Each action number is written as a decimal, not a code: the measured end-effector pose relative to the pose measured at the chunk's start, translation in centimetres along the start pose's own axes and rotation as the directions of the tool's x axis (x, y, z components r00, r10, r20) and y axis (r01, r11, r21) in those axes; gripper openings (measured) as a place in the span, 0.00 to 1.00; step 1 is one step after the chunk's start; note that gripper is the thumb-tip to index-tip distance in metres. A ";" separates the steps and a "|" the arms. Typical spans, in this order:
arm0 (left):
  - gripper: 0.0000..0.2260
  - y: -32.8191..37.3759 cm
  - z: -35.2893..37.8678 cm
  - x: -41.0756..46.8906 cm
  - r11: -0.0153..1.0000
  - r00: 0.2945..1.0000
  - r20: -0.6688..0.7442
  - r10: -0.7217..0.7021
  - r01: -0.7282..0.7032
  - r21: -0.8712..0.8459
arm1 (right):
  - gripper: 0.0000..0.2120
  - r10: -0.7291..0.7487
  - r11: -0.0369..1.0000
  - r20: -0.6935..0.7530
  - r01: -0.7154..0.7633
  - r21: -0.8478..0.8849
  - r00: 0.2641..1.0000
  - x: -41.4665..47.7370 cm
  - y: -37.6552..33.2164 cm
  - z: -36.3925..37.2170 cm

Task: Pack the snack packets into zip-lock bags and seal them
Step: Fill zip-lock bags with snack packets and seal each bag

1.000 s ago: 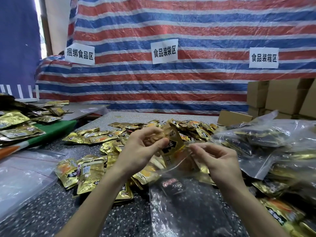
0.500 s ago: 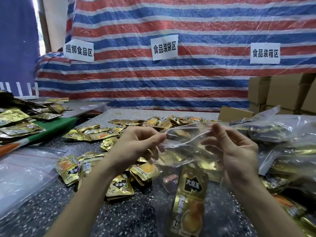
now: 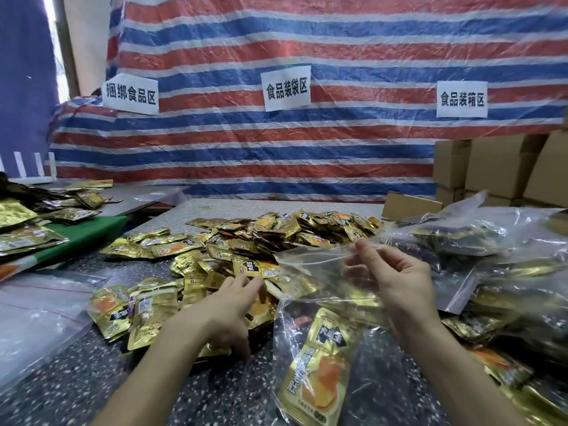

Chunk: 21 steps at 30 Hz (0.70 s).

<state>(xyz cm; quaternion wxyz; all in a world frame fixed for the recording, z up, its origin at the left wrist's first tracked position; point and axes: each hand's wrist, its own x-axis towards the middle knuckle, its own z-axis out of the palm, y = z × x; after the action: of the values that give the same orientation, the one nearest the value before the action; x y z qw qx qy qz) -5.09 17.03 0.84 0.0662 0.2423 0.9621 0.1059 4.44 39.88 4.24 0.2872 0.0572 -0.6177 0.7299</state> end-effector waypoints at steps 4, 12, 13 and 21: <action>0.19 -0.5 -0.4 0.0 0.979 0.977 -0.186 0.107 -0.136 -0.150 | 0.10 0.020 1.000 -0.012 -0.020 -0.004 1.000 0.2 0.2 -0.1; 0.05 -0.6 -2.2 -0.2 0.750 0.611 -0.765 -0.206 -0.404 -0.524 | 0.12 -0.006 1.000 -0.010 0.006 -0.031 1.000 0.6 0.7 -0.5; 0.05 -0.5 -2.4 -0.3 0.678 0.563 -0.784 -0.262 -0.470 -0.565 | 0.11 -0.018 0.999 -0.011 0.018 -0.036 1.000 0.6 0.8 -0.4; 0.07 1.0 -3.6 -1.7 0.272 0.518 -0.840 -0.163 -0.795 -0.543 | 0.18 -0.081 0.996 -0.023 0.080 -0.034 0.996 0.5 1.0 -0.2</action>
<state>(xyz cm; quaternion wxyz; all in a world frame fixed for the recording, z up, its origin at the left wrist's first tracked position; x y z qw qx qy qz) -3.77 16.48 4.66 -0.2606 0.3067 0.5582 0.7256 3.64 40.21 3.56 0.3247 0.0685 -0.6232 0.7081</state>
